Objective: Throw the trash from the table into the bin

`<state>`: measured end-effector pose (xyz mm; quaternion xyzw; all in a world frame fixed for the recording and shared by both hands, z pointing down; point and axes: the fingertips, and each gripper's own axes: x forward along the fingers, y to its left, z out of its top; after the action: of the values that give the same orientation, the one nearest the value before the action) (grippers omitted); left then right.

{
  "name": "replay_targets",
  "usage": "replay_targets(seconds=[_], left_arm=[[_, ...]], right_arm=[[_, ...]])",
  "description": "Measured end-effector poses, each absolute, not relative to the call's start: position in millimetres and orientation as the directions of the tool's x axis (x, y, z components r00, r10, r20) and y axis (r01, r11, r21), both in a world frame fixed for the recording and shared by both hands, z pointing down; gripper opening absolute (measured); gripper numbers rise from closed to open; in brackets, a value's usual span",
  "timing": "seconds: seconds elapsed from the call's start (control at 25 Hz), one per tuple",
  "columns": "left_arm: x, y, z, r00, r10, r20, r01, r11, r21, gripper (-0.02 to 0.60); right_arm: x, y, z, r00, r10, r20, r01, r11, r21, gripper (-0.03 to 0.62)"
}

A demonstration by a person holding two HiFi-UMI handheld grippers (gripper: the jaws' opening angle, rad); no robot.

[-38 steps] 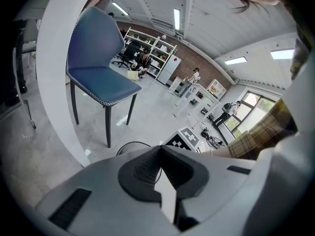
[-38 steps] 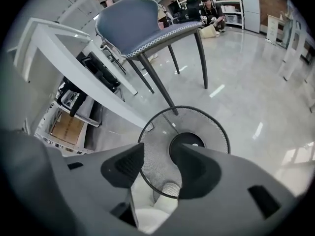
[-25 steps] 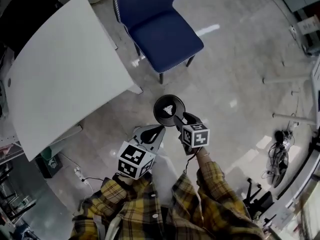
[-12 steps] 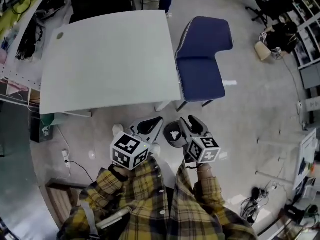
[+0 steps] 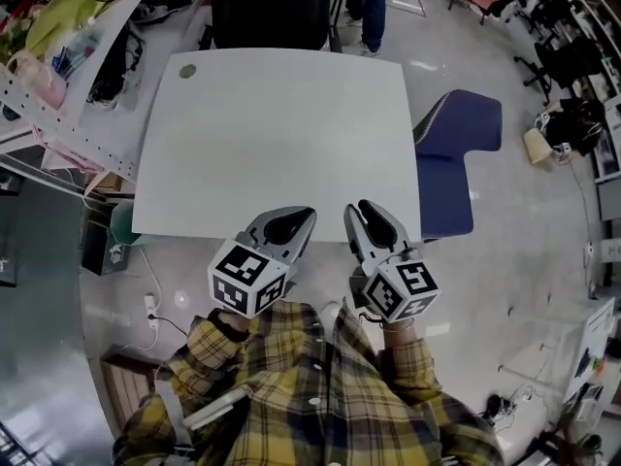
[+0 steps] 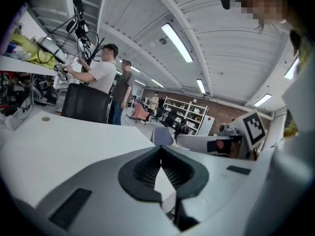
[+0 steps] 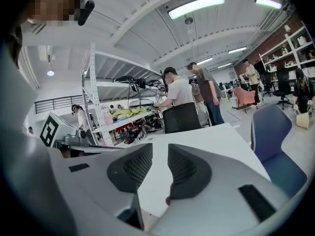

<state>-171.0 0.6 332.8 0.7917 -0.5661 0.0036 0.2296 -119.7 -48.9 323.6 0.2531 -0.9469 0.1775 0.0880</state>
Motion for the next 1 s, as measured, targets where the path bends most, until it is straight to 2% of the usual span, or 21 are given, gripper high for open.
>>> replay_targets(seconds=[0.16,0.36,0.52,1.0], left_arm=[[-225,-5,319,0.361,-0.896,0.26,-0.908,-0.273,0.317,0.01],[-259,-9,308,0.374,-0.897,0.235,-0.904,-0.296,0.308,0.009],[-266,-11,305,0.38,-0.896,0.228,-0.904,-0.307,0.298,0.01],[-264,-29,295,0.37,-0.905,0.209,-0.912,-0.31,0.269,0.01]], right_arm=[[-174,-47,307,-0.864,-0.447,0.23,-0.499,0.823,-0.272,0.061],[-217,-45,293,-0.877,-0.432,0.21,-0.476,0.837,-0.268,0.025],[-229,-45,287,-0.872,-0.442,0.21,-0.484,0.842,-0.239,0.001],[-242,-44,273,-0.892,-0.388,0.233,-0.424,0.896,-0.133,-0.002]])
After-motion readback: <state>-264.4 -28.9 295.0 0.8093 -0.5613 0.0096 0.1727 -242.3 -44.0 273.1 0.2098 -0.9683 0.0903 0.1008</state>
